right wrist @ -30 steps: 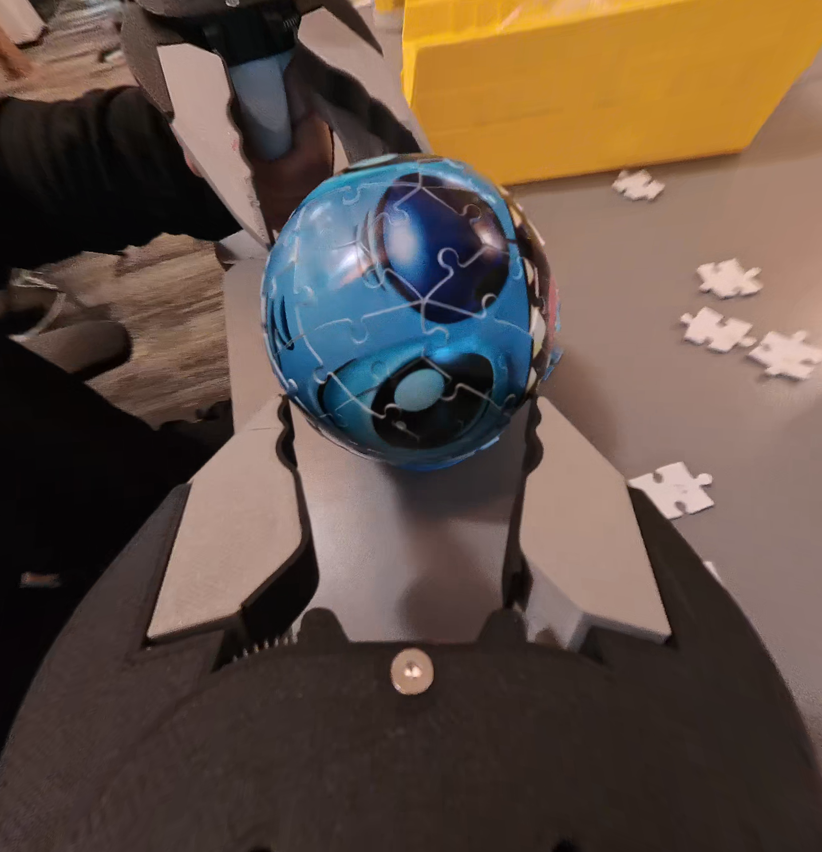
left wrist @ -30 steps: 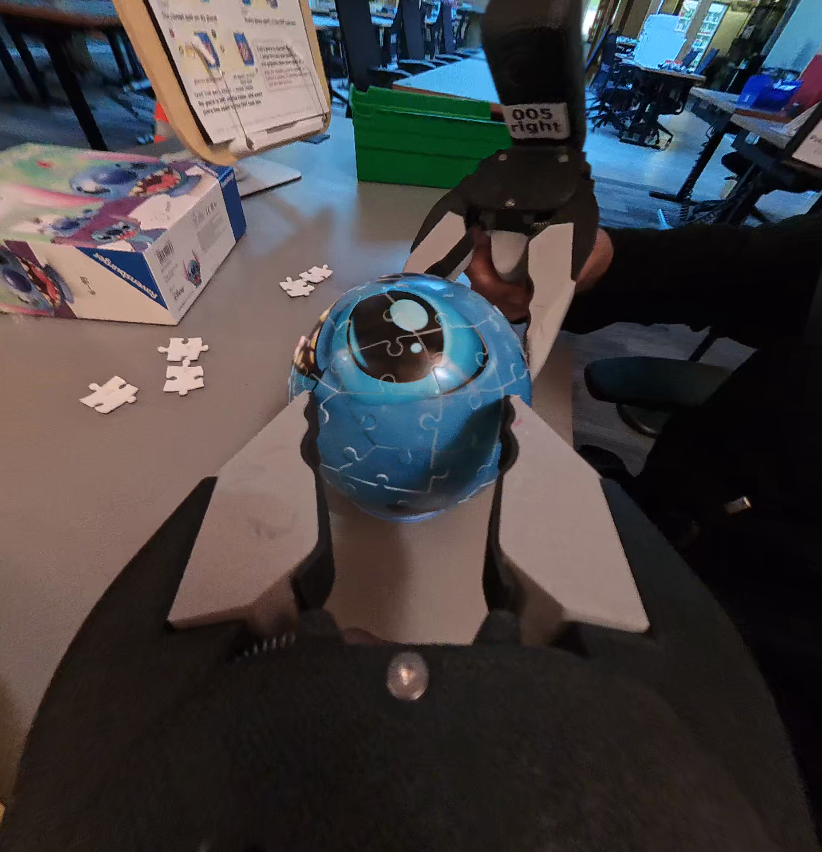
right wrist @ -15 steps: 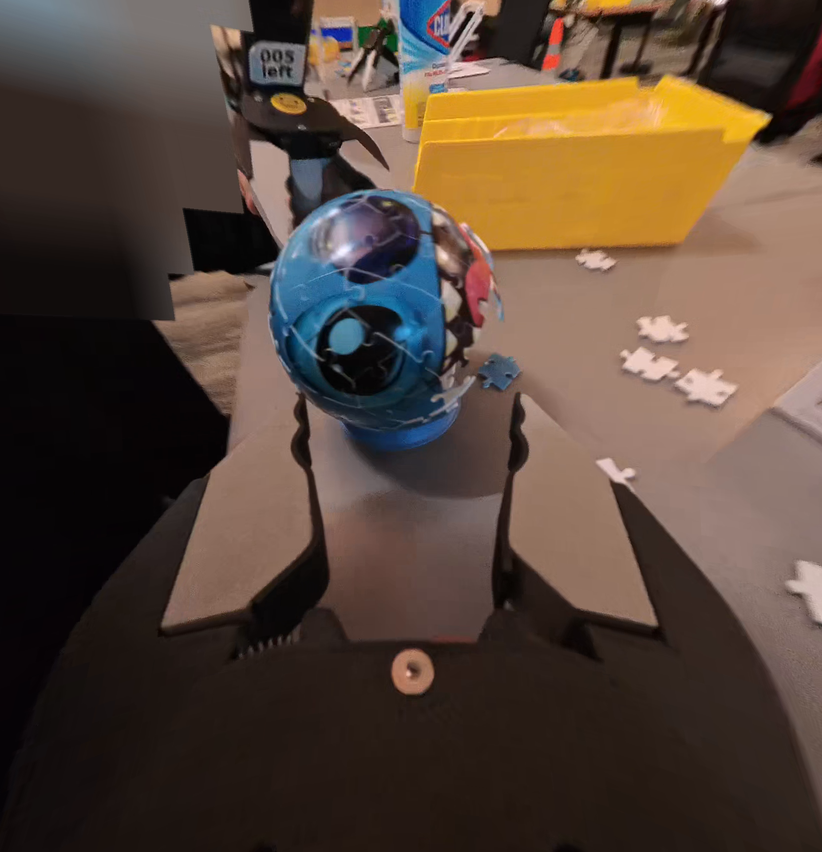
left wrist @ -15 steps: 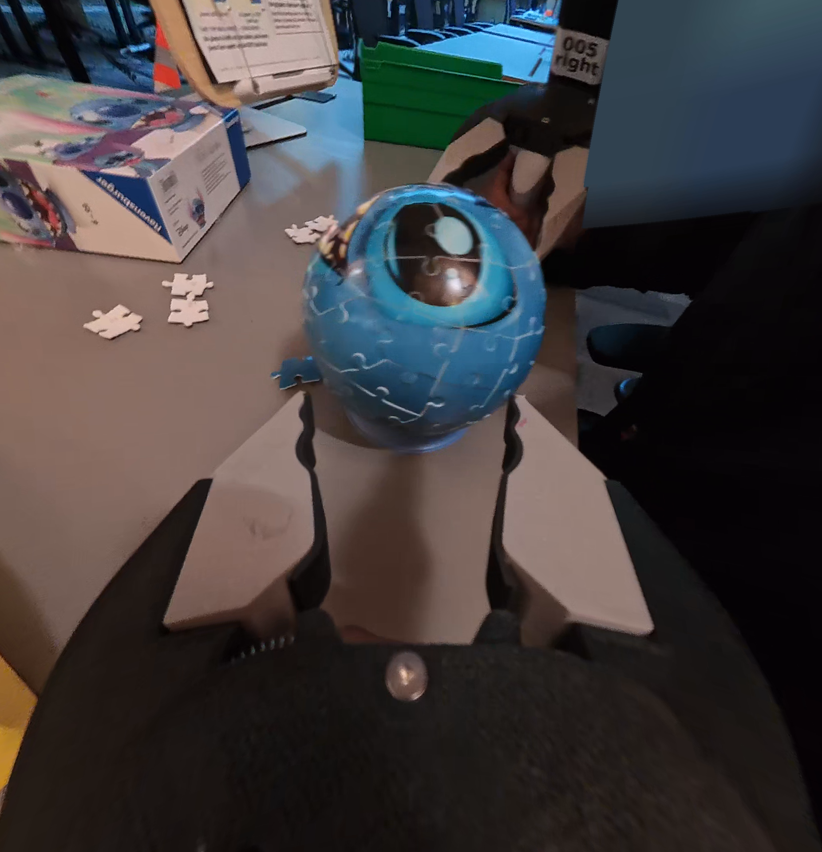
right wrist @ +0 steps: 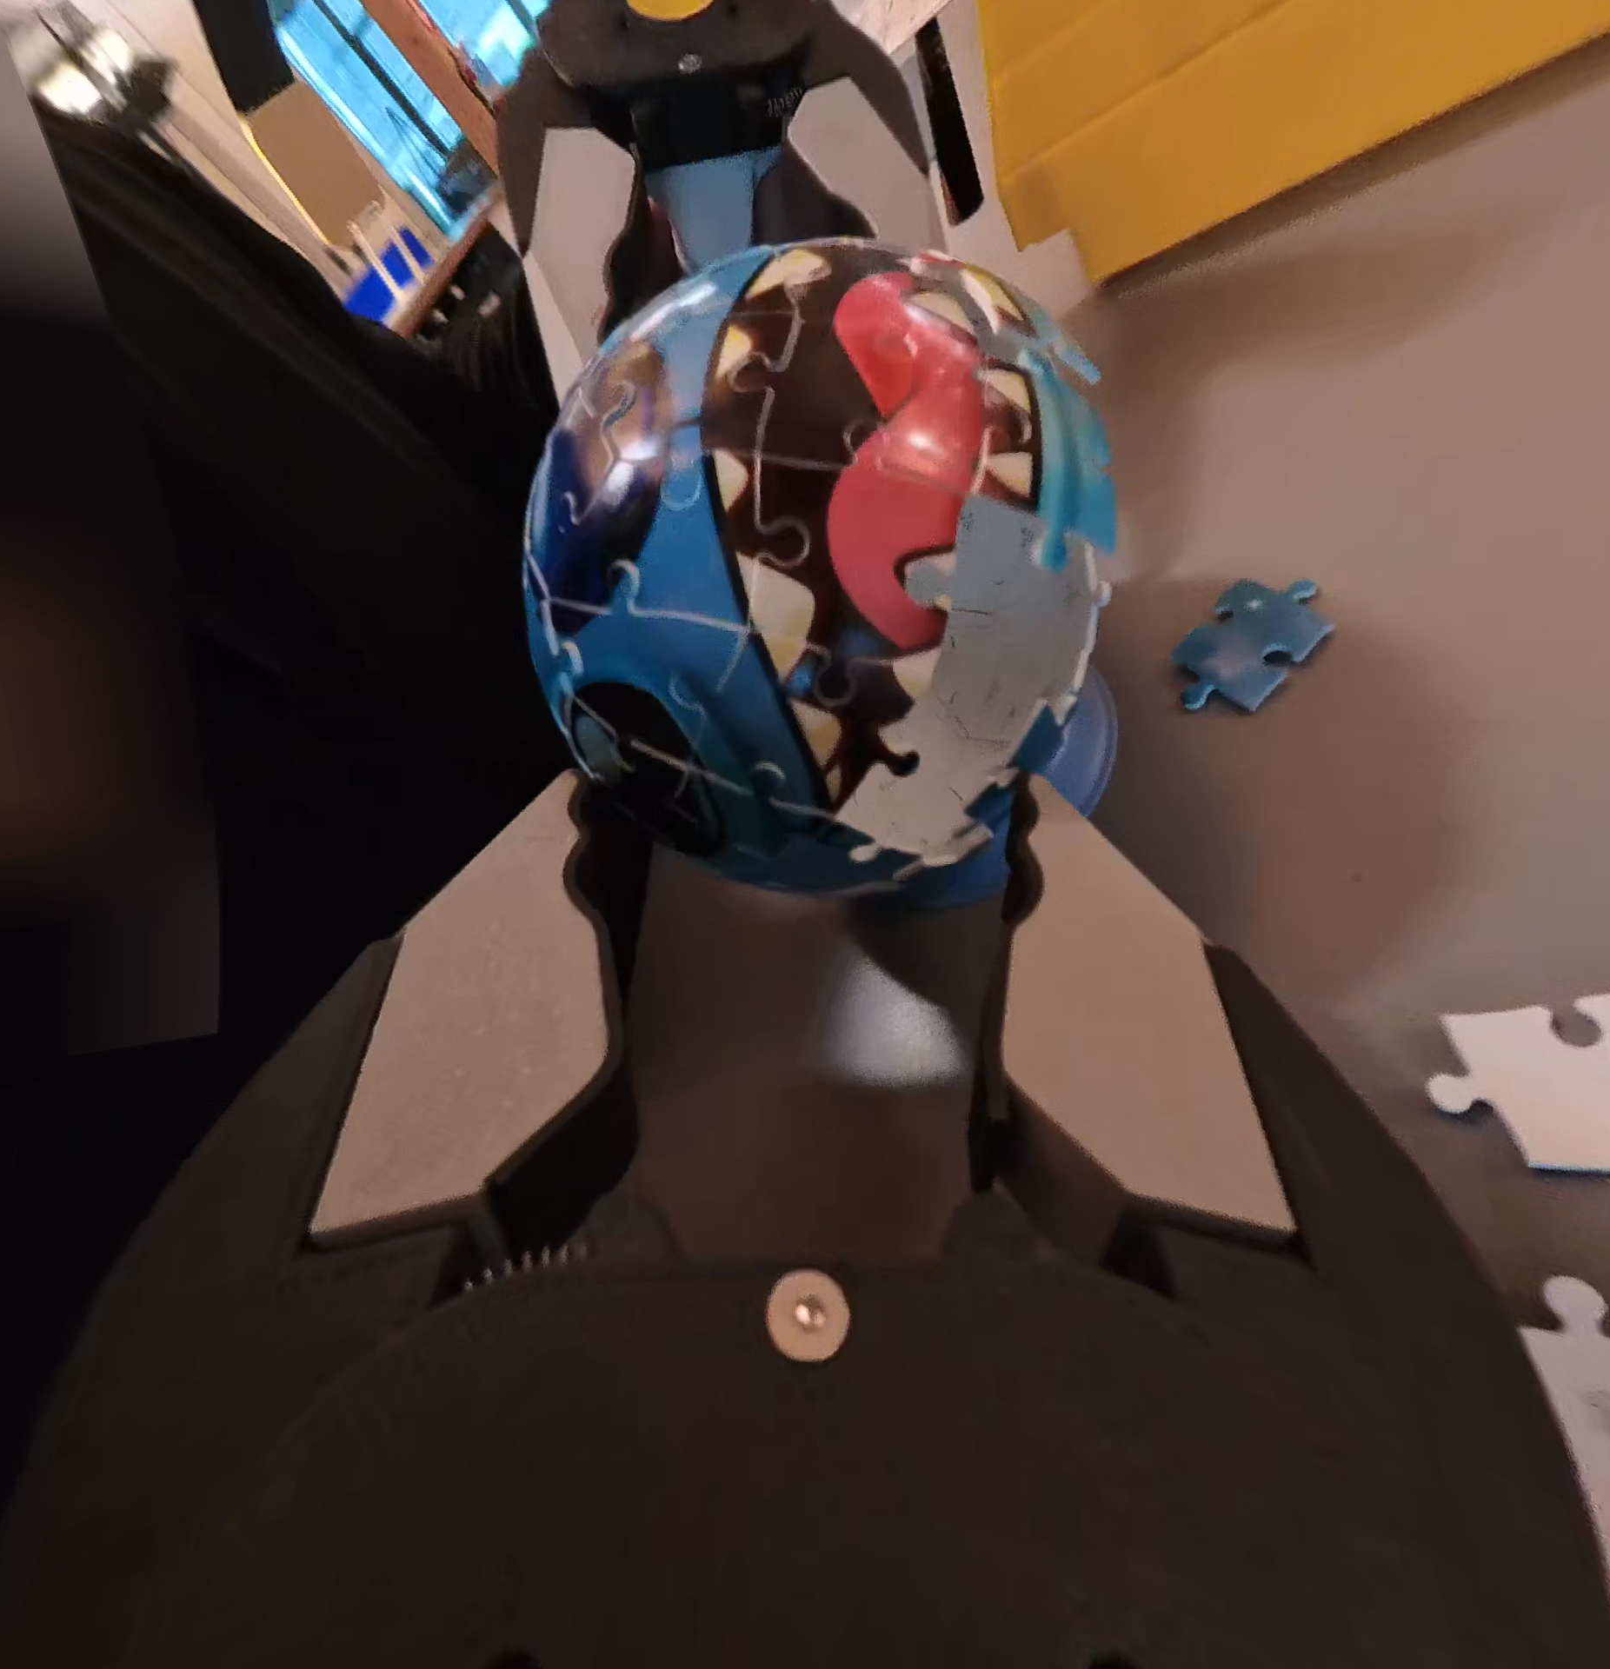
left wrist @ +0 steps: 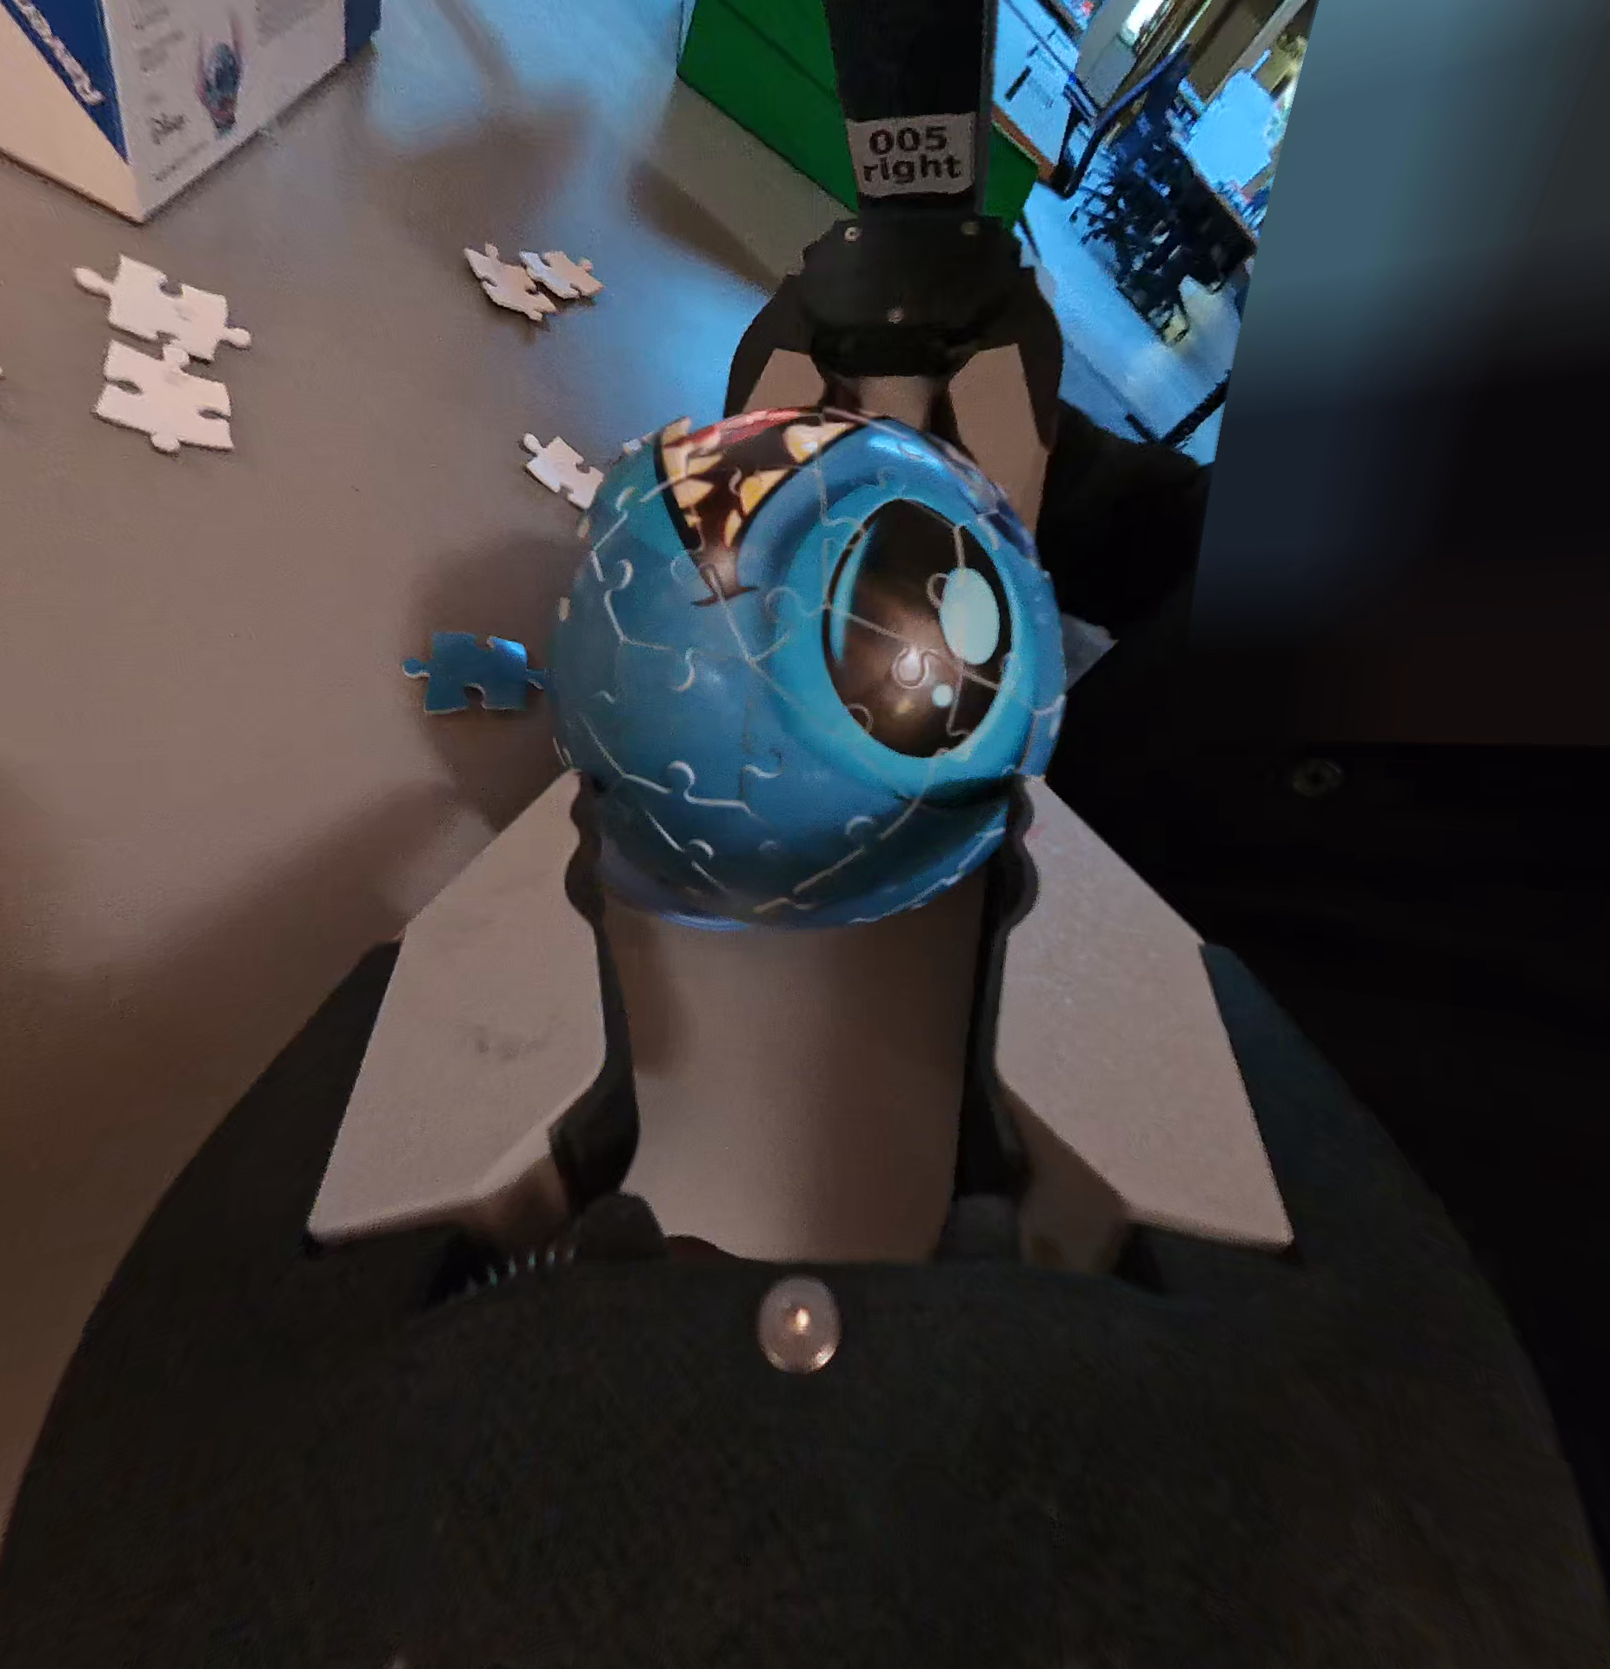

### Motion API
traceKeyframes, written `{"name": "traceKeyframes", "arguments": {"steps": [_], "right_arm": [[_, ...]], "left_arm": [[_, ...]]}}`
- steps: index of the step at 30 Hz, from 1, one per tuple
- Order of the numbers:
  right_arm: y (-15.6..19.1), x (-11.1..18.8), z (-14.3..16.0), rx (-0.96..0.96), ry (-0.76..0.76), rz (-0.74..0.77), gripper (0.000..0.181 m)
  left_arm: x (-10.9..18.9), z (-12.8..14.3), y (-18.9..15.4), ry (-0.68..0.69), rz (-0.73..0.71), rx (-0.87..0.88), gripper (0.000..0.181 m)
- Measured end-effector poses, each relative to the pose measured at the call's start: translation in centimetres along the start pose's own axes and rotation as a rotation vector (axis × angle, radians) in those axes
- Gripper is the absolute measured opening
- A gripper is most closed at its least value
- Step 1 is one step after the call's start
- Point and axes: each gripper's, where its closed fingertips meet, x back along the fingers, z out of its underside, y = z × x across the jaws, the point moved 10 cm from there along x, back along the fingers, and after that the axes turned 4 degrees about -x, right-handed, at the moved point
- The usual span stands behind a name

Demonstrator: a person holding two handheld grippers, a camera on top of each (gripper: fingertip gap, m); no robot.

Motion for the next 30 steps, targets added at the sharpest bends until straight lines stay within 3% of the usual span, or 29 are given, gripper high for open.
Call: {"name": "traceKeyframes", "arguments": {"steps": [6, 9, 12, 14, 17, 25, 30], "right_arm": [[2.8, -0.4, 0.0, 0.394, -0.066, 0.274, 0.088], [3.7, -0.7, 0.8, 0.493, -0.081, 0.333, 0.087], [4.7, -0.6, 1.2, 0.558, -0.115, 0.315, 0.088], [4.8, 0.0, 1.1, 0.583, -0.144, 0.353, 0.076], [3.9, 1.2, 0.7, 0.508, -0.143, 0.323, 0.085], [0.5, 2.5, 0.4, 0.323, -0.01, 0.154, 0.089], [-0.8, 1.1, 0.6, 0.379, 0.102, 0.156, 0.09]], "left_arm": [[0.3, 1.1, -1.2, 0.025, -0.121, -0.388, 0.086], [0.9, 2.4, -1.5, -0.027, -0.147, -0.514, 0.073], [1.8, 2.7, -1.6, -0.09, -0.114, -0.466, 0.077], [2.4, 2.6, -1.4, -0.116, -0.121, -0.414, 0.077], [3.0, 2.3, -1.4, -0.146, -0.12, -0.387, 0.08], [3.1, 1.9, -0.7, -0.128, -0.085, -0.34, 0.085], [2.4, 1.9, -0.2, -0.127, -0.044, -0.345, 0.084]]}}
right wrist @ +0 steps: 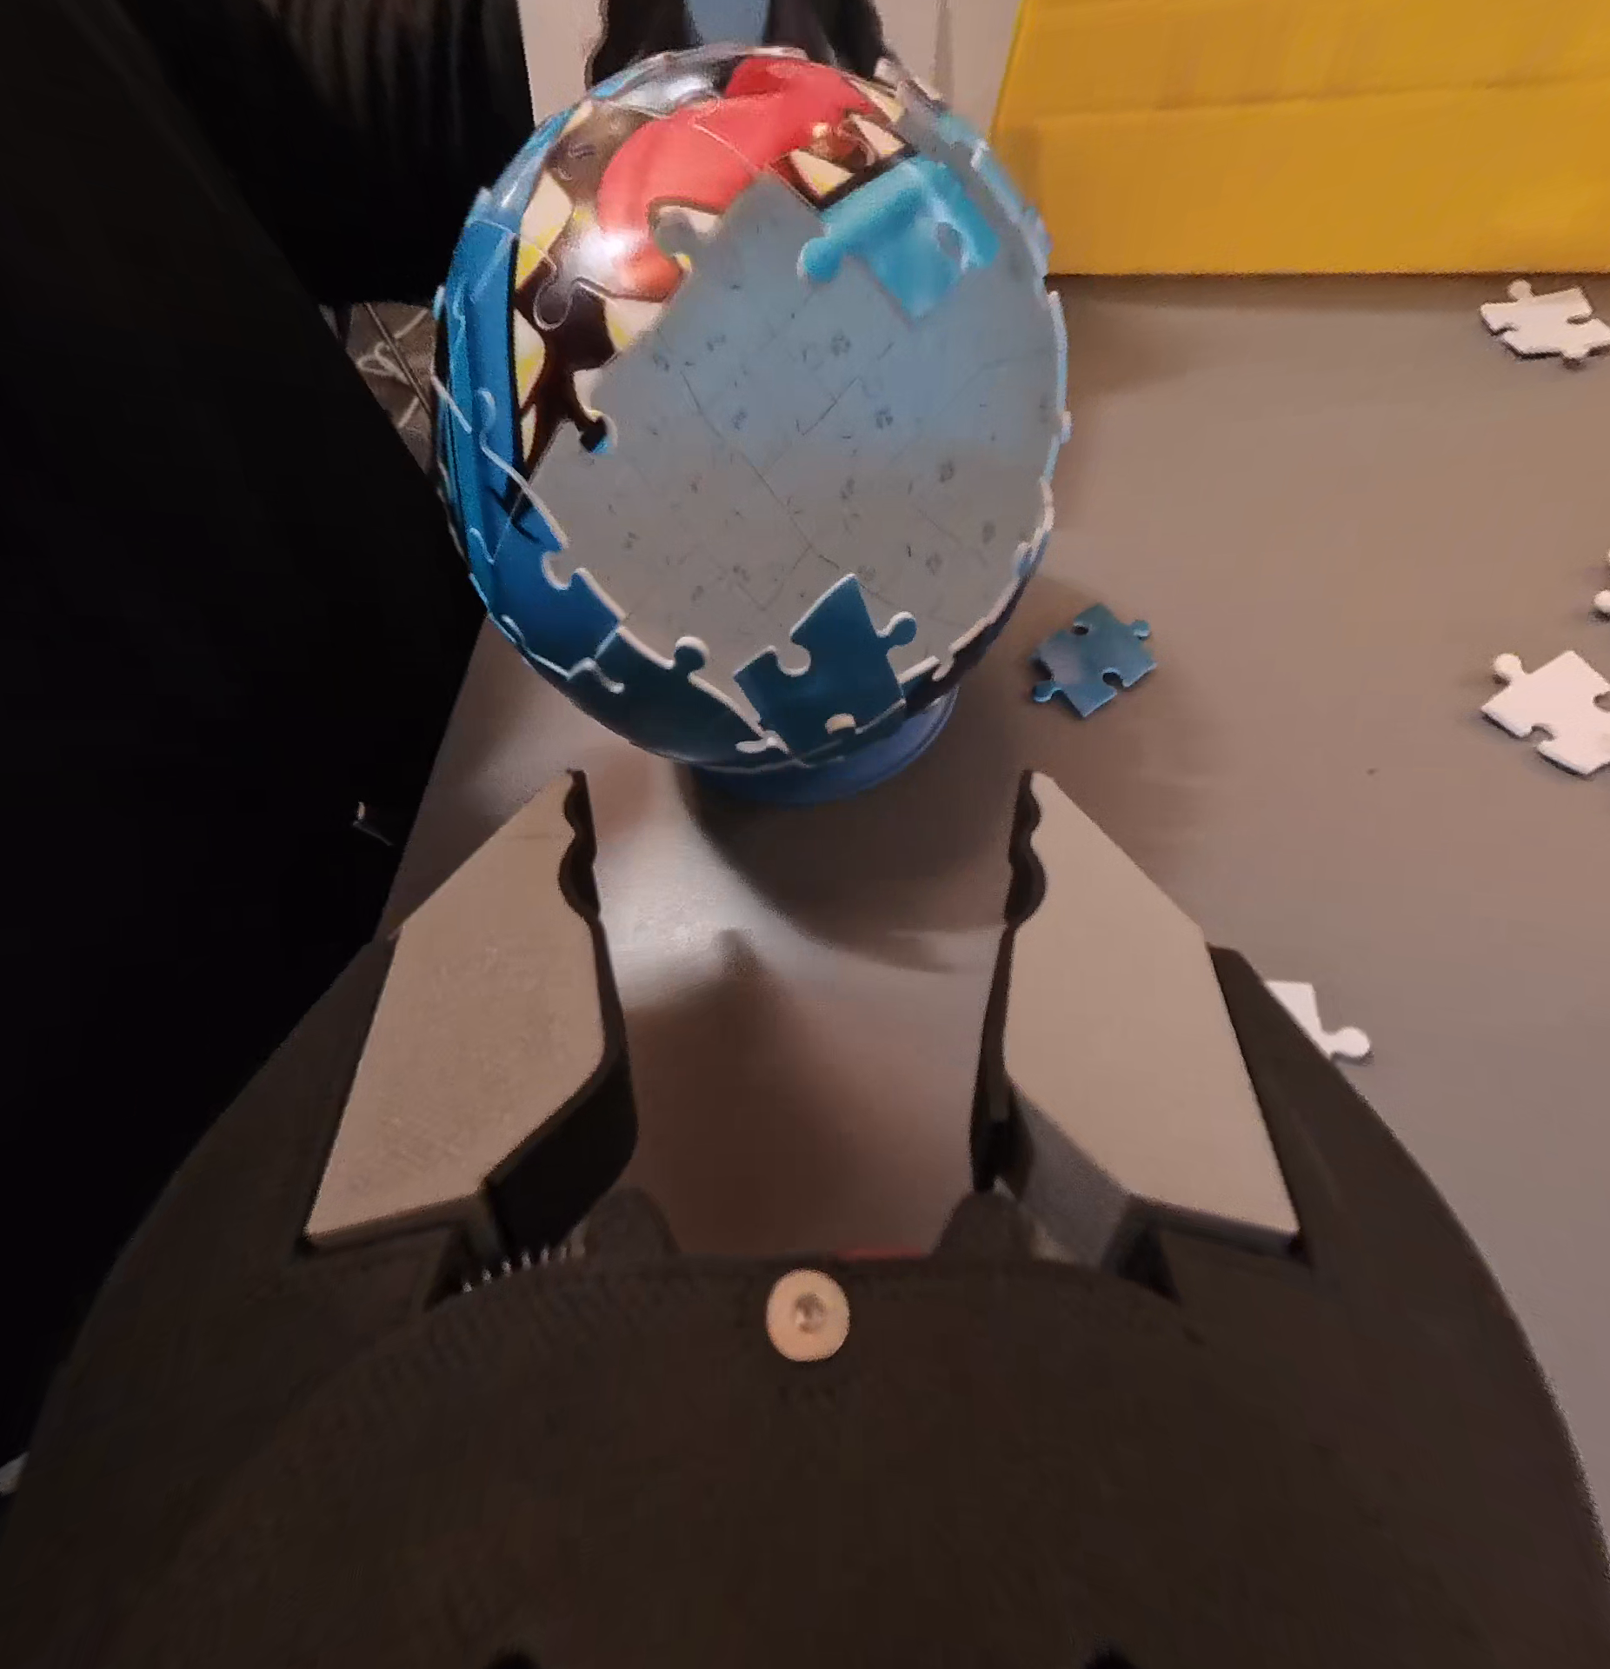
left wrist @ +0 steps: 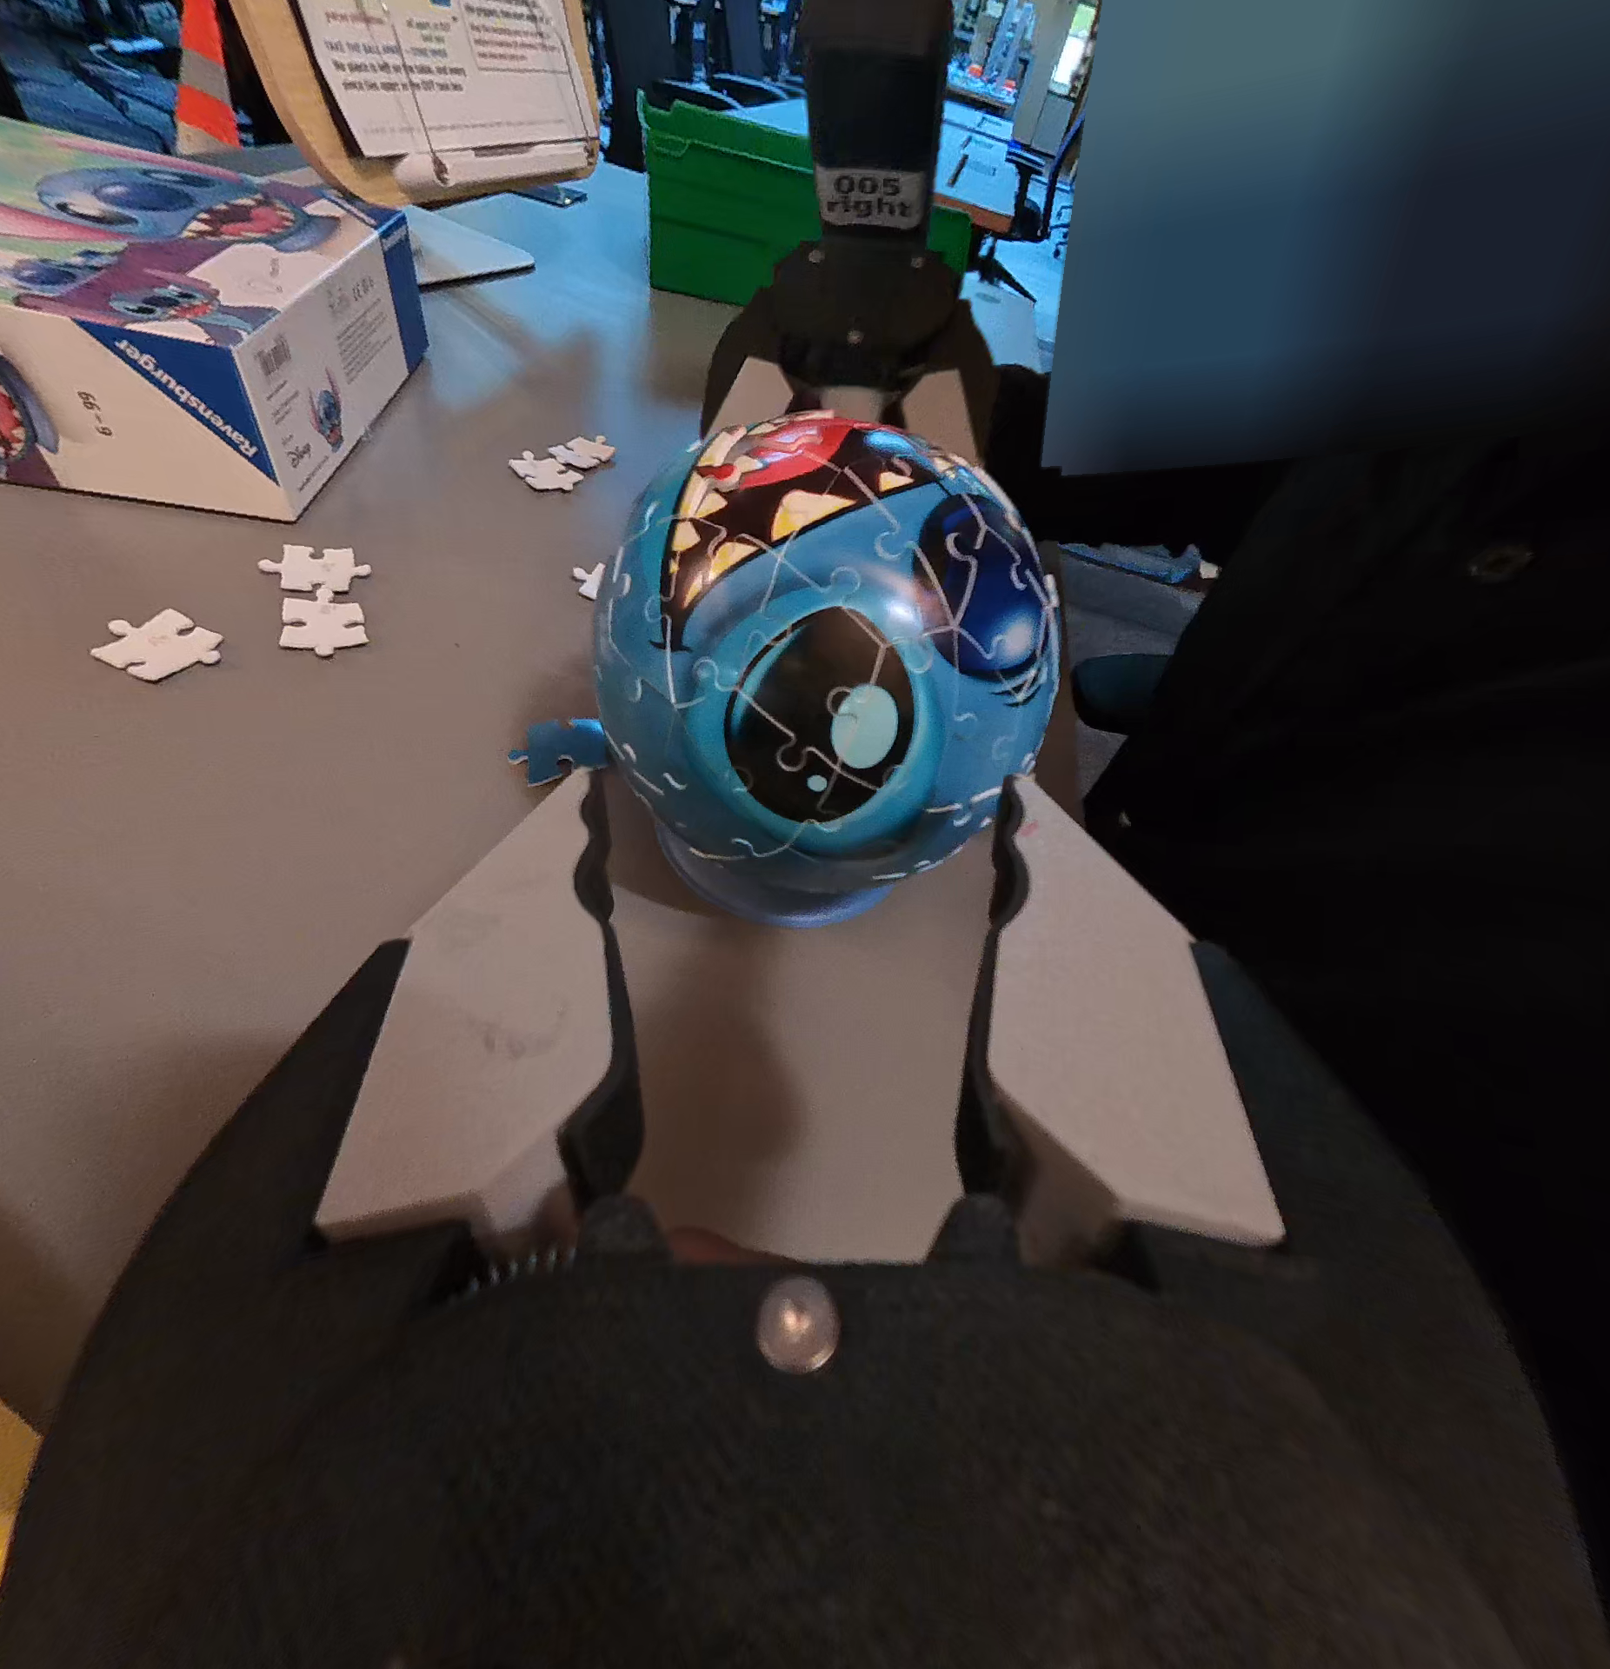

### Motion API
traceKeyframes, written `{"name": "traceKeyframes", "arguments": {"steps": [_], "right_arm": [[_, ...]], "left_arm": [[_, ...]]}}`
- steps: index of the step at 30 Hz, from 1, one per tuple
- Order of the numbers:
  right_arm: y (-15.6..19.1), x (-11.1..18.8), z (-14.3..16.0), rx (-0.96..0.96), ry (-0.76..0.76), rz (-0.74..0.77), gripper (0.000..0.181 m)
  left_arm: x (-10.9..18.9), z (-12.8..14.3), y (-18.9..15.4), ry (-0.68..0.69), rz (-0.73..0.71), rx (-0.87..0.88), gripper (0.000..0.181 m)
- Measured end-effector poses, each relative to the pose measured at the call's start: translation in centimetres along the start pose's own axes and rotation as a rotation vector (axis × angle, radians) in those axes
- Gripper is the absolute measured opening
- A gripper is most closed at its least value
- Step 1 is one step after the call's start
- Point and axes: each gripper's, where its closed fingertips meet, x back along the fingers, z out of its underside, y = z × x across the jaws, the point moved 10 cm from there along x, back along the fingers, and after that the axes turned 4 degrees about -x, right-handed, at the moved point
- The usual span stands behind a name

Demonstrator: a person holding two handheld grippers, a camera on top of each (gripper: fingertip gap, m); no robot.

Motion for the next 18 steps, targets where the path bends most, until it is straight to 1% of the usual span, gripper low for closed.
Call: {"name": "traceKeyframes", "arguments": {"steps": [2, 5, 6, 8, 12, 14, 16, 17, 18], "right_arm": [[-0.2, -0.2, -0.2, 0.034, 0.001, -0.009, 0.088], [-0.8, -0.9, 0.0, 0.047, 0.065, -0.015, 0.09], [-0.9, -1.3, 0.2, 0.046, 0.088, -0.035, 0.09], [-0.7, -2.1, 0.3, 0.054, 0.142, -0.077, 0.089], [0.3, -3.1, -0.1, 0.072, 0.149, -0.178, 0.087], [0.7, -3.4, -0.1, 0.069, 0.165, -0.226, 0.086], [1.1, -3.6, -0.2, 0.072, 0.171, -0.249, 0.086], [1.3, -3.8, -0.2, 0.075, 0.181, -0.266, 0.088], [1.4, -3.8, -0.1, 0.083, 0.197, -0.287, 0.089]], "left_arm": [[-0.2, -0.2, 0.3, 0.026, 0.016, -0.004, 0.086], [-0.5, -0.3, 0.7, 0.066, 0.084, 0.005, 0.087], [-0.9, -0.1, 0.7, 0.094, 0.123, 0.017, 0.092], [-1.6, 0.3, 0.9, 0.136, 0.162, -0.004, 0.091], [-2.3, 0.9, 1.2, 0.178, 0.234, -0.049, 0.095], [-2.0, 1.1, 1.3, 0.173, 0.302, -0.016, 0.091], [-1.6, 1.4, 0.9, 0.173, 0.377, 0.029, 0.081], [-1.5, 1.6, 0.6, 0.176, 0.394, 0.033, 0.077], [-1.5, 1.8, 0.3, 0.183, 0.389, 0.028, 0.079]]}}
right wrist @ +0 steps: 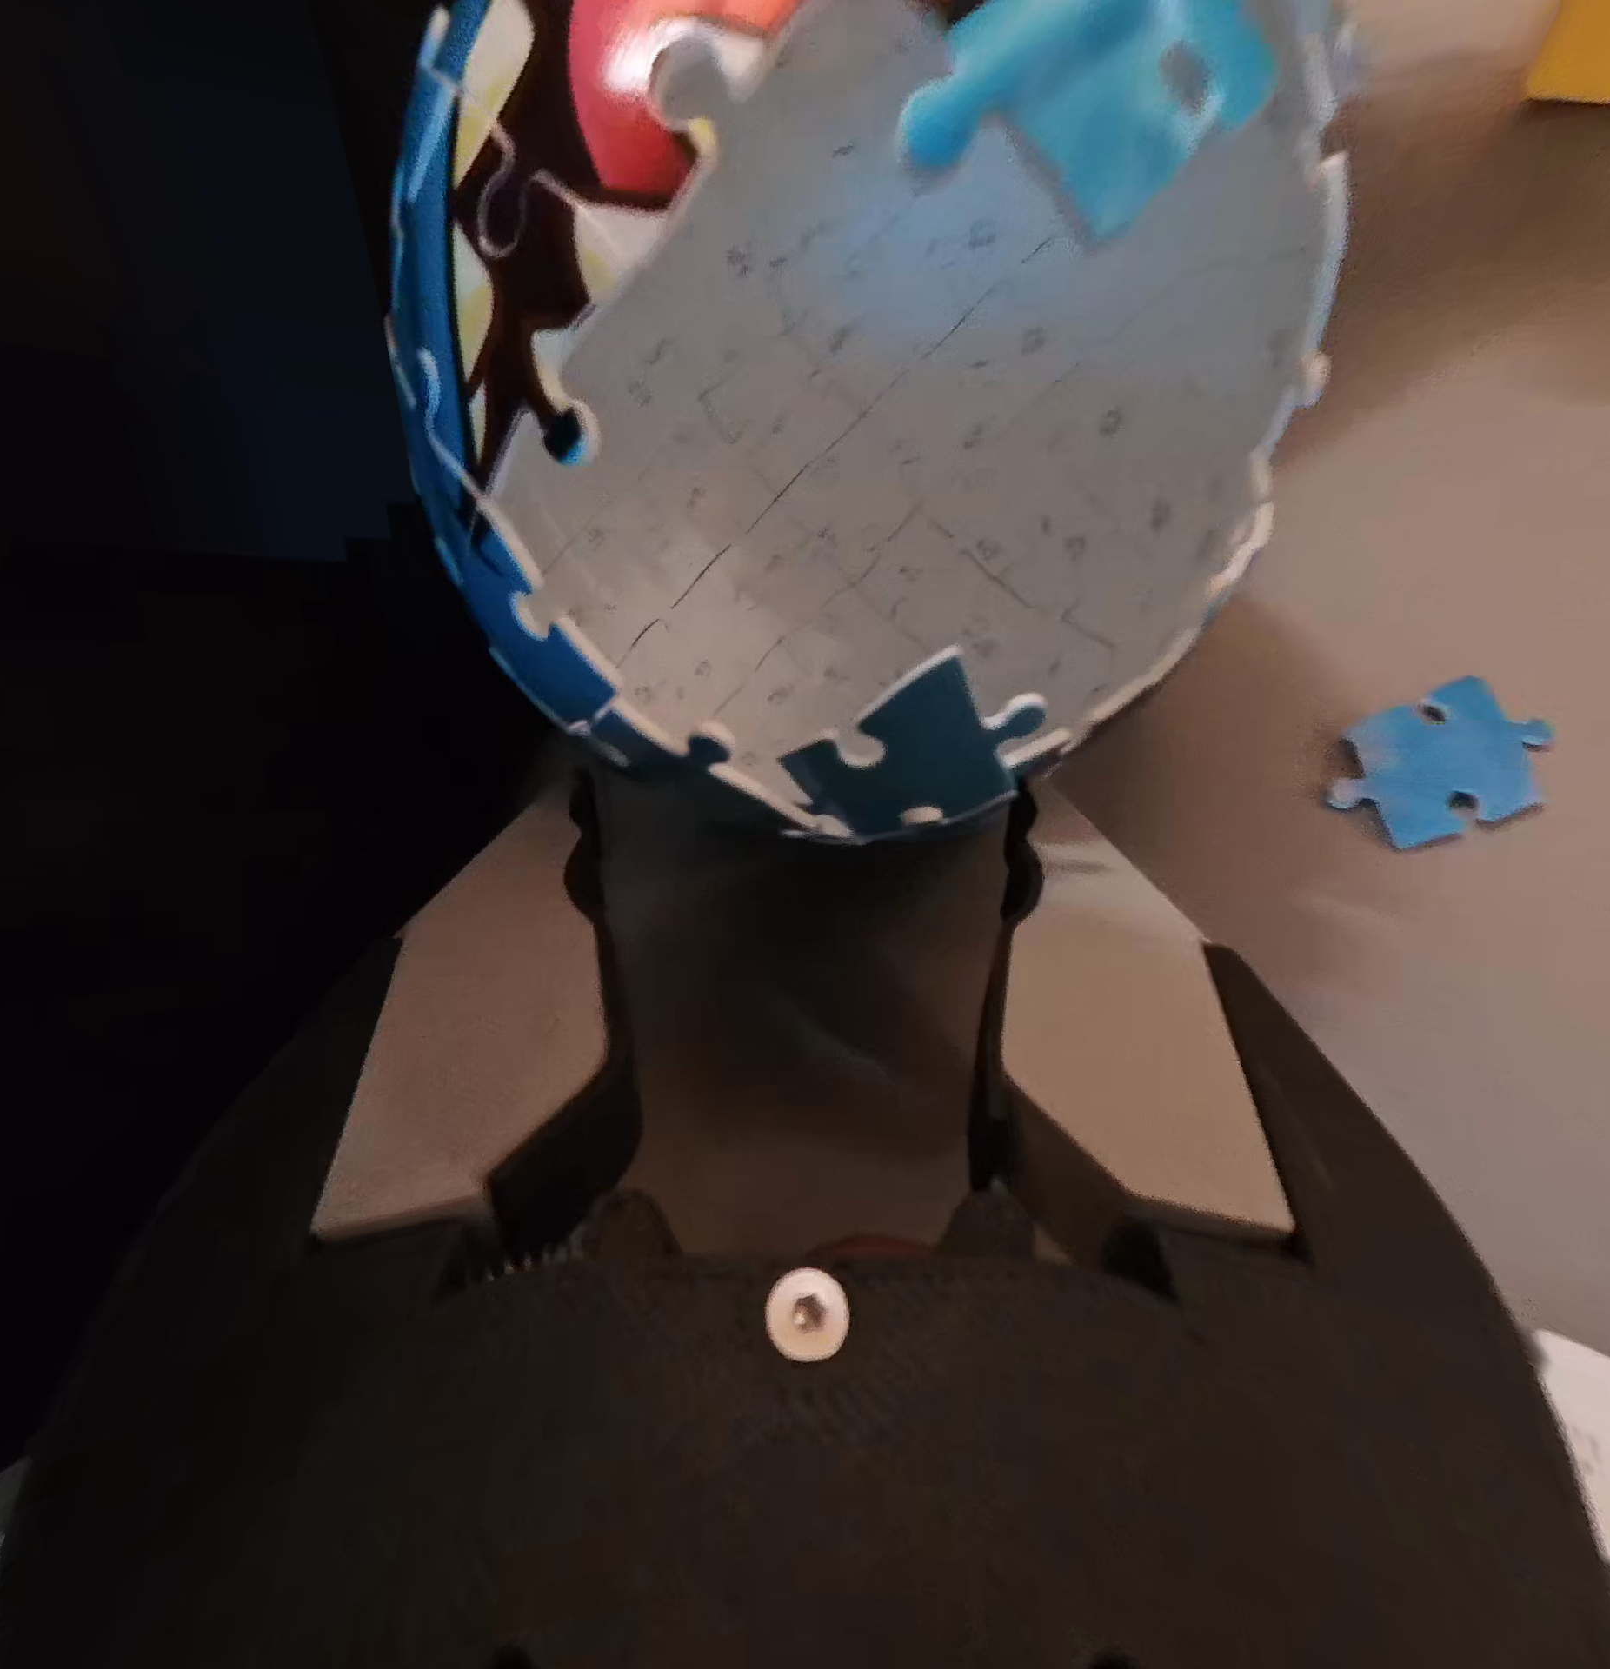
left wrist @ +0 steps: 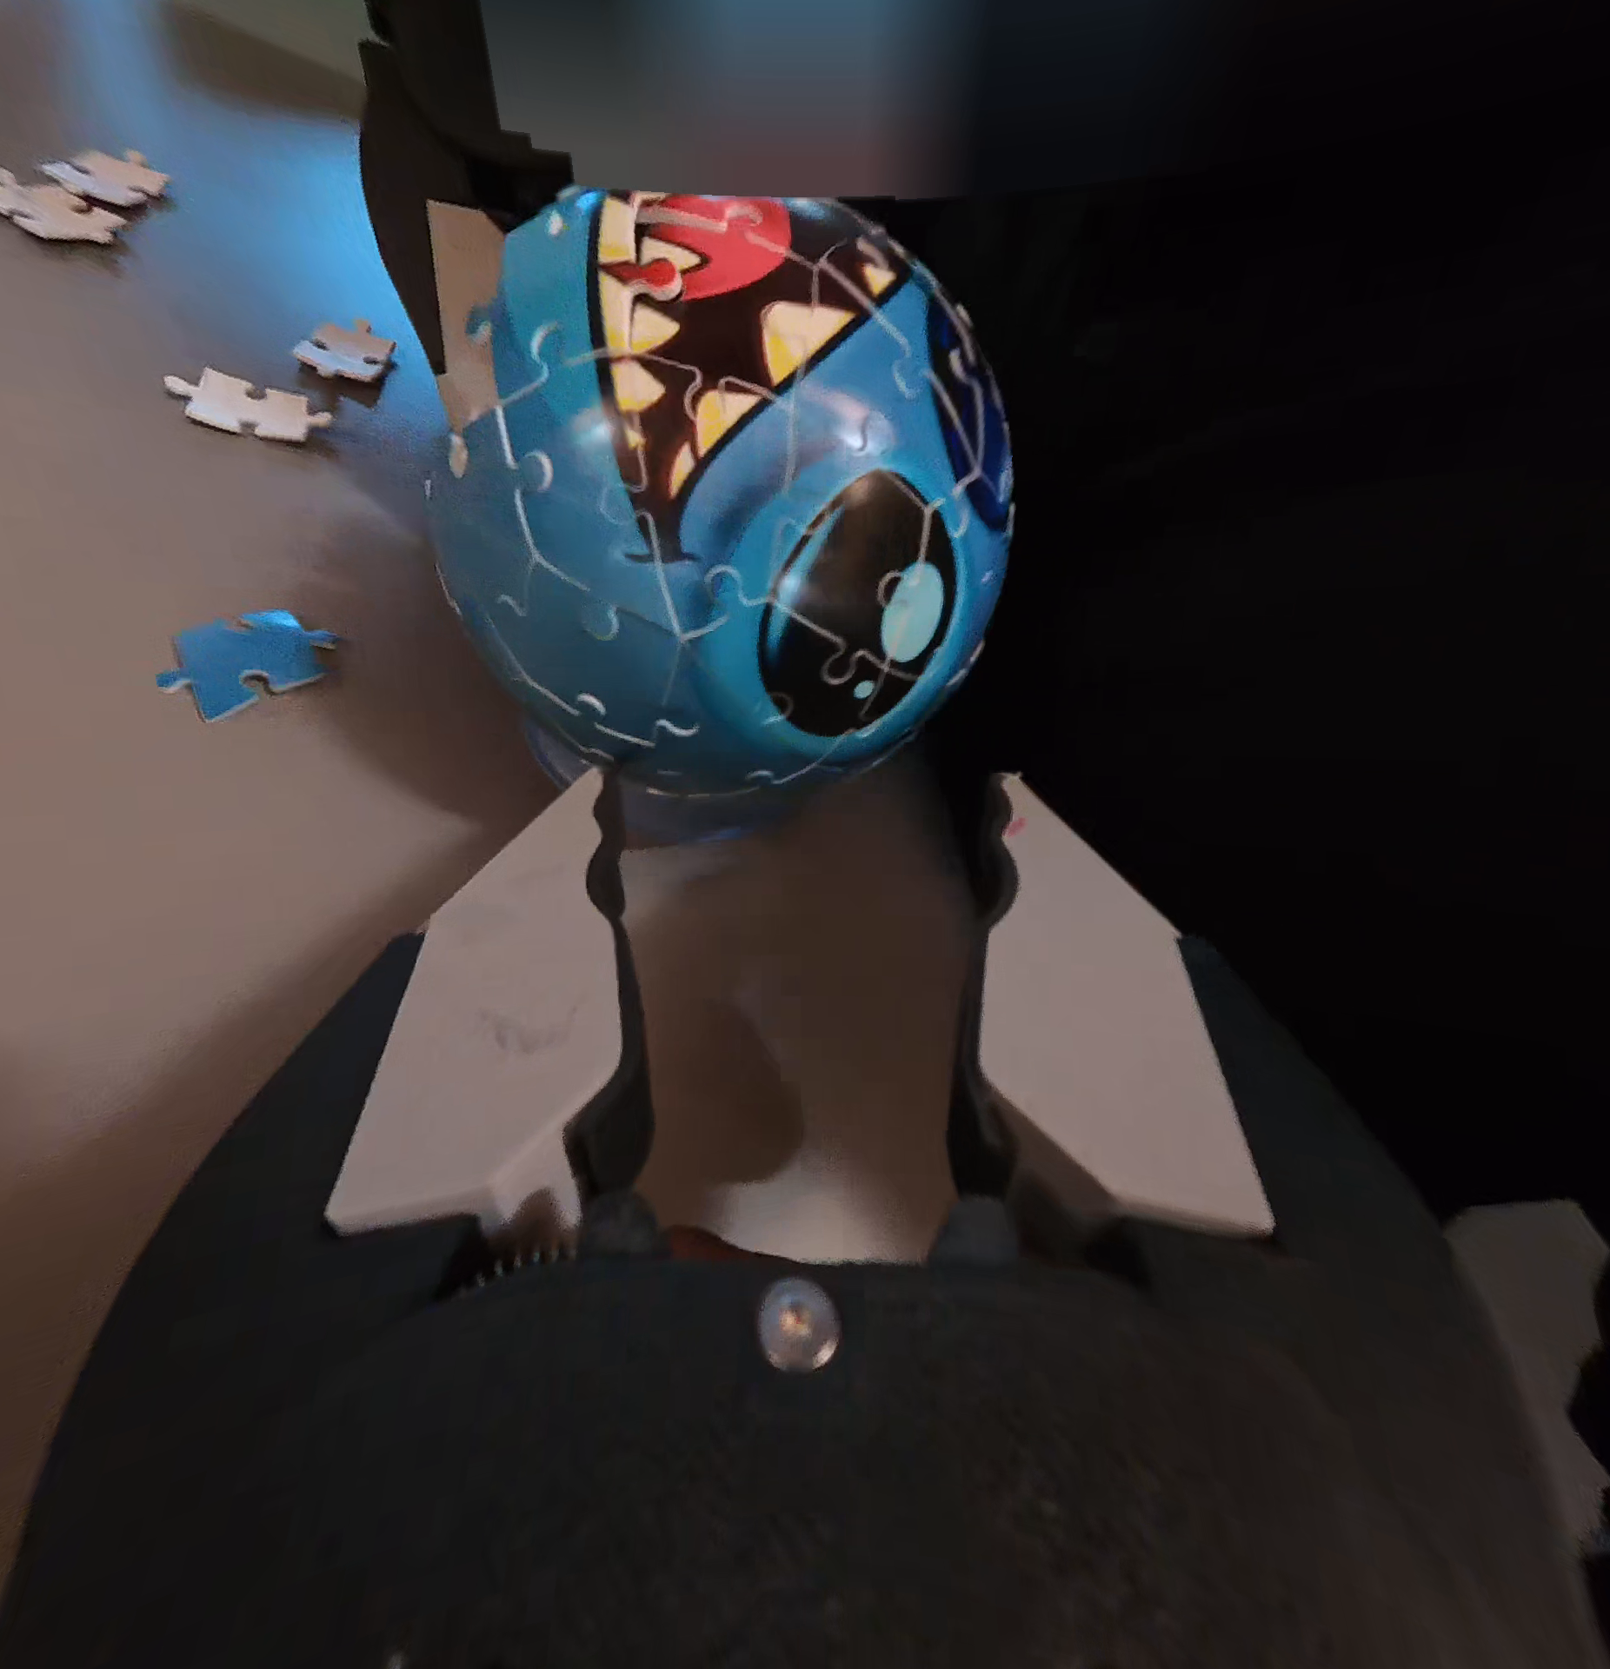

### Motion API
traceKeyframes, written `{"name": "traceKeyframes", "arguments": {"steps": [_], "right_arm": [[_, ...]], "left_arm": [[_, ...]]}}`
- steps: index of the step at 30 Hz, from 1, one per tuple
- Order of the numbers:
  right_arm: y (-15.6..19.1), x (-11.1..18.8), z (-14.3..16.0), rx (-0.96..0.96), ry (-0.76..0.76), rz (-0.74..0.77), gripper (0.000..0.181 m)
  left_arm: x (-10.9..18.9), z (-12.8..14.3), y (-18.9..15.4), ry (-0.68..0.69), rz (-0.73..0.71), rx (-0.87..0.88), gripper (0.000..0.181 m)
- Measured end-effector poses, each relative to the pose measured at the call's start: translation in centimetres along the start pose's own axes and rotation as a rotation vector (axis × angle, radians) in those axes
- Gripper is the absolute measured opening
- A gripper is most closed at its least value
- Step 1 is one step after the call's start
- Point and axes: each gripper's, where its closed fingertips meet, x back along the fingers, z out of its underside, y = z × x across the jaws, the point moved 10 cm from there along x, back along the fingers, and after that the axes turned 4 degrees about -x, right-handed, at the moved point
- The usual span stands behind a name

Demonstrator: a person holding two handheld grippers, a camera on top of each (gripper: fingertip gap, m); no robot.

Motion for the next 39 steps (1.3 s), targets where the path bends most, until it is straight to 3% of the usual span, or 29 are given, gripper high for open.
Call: {"name": "traceKeyframes", "arguments": {"steps": [2, 4, 9, 11, 16, 20, 22, 24, 28, 34, 39], "right_arm": [[0.1, 0.3, 0.3, 0.039, 0.021, -0.015, 0.09], [-0.8, 1.7, 0.6, 0.061, -0.001, 0.058, 0.077], [-4.6, 4.5, 0.4, -0.115, -0.139, 0.251, 0.065], [-5.4, 4.3, -0.3, -0.111, -0.146, 0.311, 0.069], [-7.8, 2.7, -1.7, -0.042, -0.03, 0.416, 0.055], [-8.8, 0.6, -2.6, -0.01, 0.082, 0.432, 0.063], [-8.8, 0.2, -2.9, -0.008, 0.077, 0.444, 0.054], [-8.7, 0.4, -2.9, 0.004, 0.085, 0.46, 0.029], [-8.3, 0.8, -2.4, -0.009, 0.071, 0.502, 0.028], [-8.3, 4.3, -3.3, -0.109, -0.096, 0.548, 0.027], [-8.7, 6.8, -4.7, -0.207, -0.274, 0.403, 0.027]], "left_arm": [[-0.1, 0.3, -0.5, 0.031, -0.011, -0.017, 0.079], [0.3, 0.2, -0.7, 0.037, -0.036, -0.045, 0.079], [2.0, -0.1, -0.6, -0.055, -0.157, -0.079, 0.079], [2.2, 0.1, -0.4, -0.082, -0.25, -0.097, 0.078], [2.6, 1.0, -0.1, -0.118, -0.452, -0.114, 0.076], [2.2, 1.2, -0.9, -0.086, -0.538, -0.179, 0.073], [2.1, 1.3, -0.9, -0.074, -0.573, -0.185, 0.073], [2.1, 1.3, -1.2, -0.08, -0.582, -0.19, 0.072], [2.6, 1.3, -1.3, -0.125, -0.618, -0.188, 0.067], [3.4, 0.4, -0.7, -0.182, -0.766, -0.221, 0.058], [3.1, -4.4, 0.7, -0.065, -0.862, -0.43, 0.053]]}}
